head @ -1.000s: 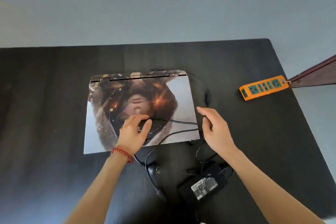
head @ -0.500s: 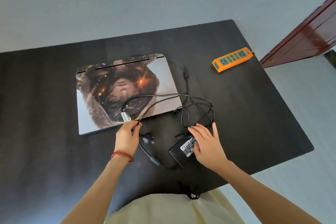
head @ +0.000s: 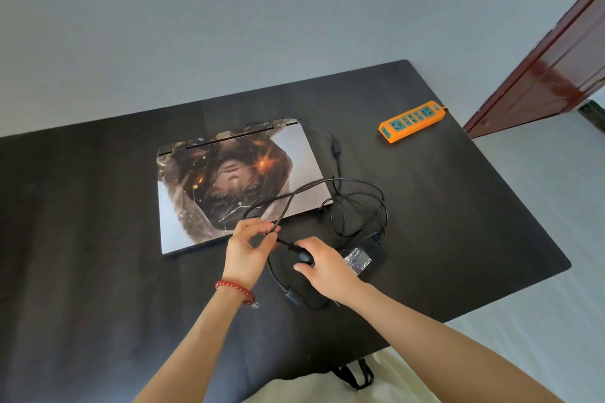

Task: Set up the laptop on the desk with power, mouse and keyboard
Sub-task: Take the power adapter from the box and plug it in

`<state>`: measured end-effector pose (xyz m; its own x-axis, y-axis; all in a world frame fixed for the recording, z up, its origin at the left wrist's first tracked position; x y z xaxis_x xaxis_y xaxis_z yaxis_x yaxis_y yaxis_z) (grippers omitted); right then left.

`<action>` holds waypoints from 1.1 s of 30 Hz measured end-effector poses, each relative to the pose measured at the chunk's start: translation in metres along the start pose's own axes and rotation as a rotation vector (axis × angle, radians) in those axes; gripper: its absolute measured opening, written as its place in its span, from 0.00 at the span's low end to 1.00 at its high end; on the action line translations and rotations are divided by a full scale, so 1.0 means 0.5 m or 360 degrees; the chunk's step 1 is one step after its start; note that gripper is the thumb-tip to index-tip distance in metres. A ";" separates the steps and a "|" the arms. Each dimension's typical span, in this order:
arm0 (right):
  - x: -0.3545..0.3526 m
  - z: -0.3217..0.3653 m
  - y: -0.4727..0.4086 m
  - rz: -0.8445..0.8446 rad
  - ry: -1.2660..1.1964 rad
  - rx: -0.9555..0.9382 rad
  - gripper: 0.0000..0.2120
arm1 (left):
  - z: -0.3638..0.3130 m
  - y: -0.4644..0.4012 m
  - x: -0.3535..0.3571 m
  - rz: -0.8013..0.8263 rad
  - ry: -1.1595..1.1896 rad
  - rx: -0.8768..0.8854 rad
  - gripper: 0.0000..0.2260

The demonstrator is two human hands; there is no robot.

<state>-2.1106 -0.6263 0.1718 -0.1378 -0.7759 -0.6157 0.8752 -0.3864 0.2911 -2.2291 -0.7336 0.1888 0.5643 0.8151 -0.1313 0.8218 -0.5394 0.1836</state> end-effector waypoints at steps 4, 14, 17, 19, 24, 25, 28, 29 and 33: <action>-0.024 0.004 0.002 -0.0270 -0.0321 0.0058 0.15 | 0.011 -0.016 -0.007 -0.0278 0.0134 -0.0323 0.09; -0.090 -0.004 0.026 -0.0533 -0.0326 0.0081 0.17 | -0.006 -0.058 -0.013 -0.0059 -0.0435 -0.0419 0.21; -0.165 -0.021 0.025 -0.0858 -0.0261 0.0087 0.14 | 0.001 -0.068 -0.039 -0.0174 -0.0630 -0.0320 0.09; -0.214 -0.031 0.024 -0.1002 -0.0276 0.0090 0.10 | 0.005 -0.079 -0.046 -0.0279 -0.0448 -0.0453 0.11; -0.306 -0.047 0.036 -0.1438 -0.1372 0.0457 0.05 | 0.025 -0.094 -0.055 -0.0353 -0.0313 -0.0676 0.11; -0.320 -0.050 0.037 -0.1437 -0.1602 0.0551 0.05 | 0.025 -0.093 -0.055 -0.0309 -0.0337 -0.0650 0.11; -0.345 -0.055 0.038 -0.1233 -0.1847 0.0754 0.07 | 0.006 -0.094 -0.043 -0.0110 -0.0675 -0.0460 0.13; -0.347 -0.055 0.038 -0.1152 -0.1814 0.0796 0.07 | -0.007 -0.097 -0.033 -0.0036 -0.0789 -0.0382 0.14; -0.344 -0.057 0.042 -0.1001 -0.1576 0.0889 0.01 | -0.048 -0.104 0.033 0.0187 -0.0973 -0.0226 0.18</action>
<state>-2.0554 -0.4866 0.2627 -0.9433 -0.3307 -0.0276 0.2586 -0.7848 0.5632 -2.2645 -0.6868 0.2003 0.6275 0.4618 -0.6269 0.7570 -0.5504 0.3522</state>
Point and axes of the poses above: each hand's wrist, its own y-axis away from the middle knuckle, its own x-axis out of the palm, z = x × y, the point moved 2 cm from there along -y, towards the middle knuckle
